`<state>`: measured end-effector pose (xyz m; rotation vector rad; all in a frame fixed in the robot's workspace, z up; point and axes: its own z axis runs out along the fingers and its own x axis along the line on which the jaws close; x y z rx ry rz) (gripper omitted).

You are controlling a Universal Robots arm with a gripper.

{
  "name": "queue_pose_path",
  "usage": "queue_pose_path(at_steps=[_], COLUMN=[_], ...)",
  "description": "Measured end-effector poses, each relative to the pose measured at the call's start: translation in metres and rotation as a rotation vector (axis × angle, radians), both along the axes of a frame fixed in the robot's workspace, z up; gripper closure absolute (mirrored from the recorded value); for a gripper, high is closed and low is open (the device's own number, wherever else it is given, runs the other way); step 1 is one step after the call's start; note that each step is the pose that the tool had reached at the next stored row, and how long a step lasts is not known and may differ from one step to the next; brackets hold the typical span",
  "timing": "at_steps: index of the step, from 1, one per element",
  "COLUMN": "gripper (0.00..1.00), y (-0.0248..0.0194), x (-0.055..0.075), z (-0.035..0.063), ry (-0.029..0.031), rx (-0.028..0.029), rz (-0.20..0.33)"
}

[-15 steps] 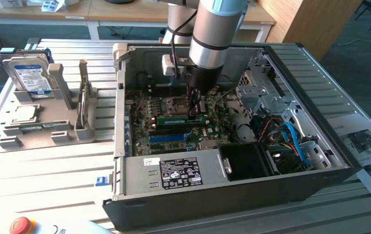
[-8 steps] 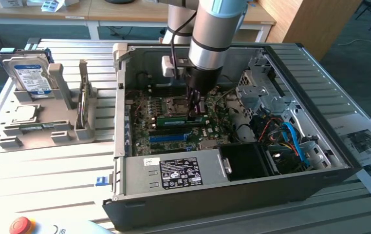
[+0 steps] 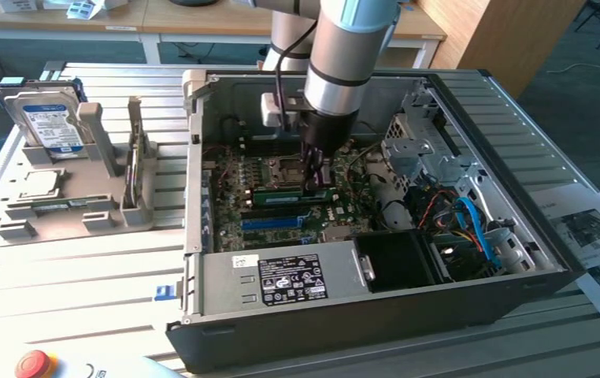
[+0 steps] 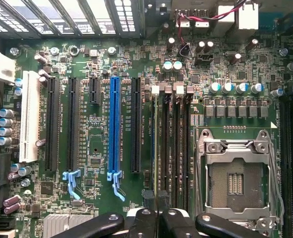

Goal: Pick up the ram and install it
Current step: 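Insert the ram into the slot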

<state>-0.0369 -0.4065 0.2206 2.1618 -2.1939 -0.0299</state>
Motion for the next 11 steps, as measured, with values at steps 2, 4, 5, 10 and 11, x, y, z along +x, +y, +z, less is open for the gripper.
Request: queue_pose_path(at_steps=[2,4,5,10,11], gripper=[0.88,0.88,0.88,0.88,0.88], y=[-0.0001,-0.0001,0.0,0.0,0.0], x=[-0.0001,-0.0001,-0.0002,-0.0001,-0.0001], z=[-0.0005,-0.0005,-0.0006,-0.0006,-0.0006], ry=[0.0001,0.0001,0.0001,0.0,0.0], rx=[-0.0004,-0.0003,-0.0002,0.0,0.0], rz=[0.0,0.0,0.0,0.0,0.0])
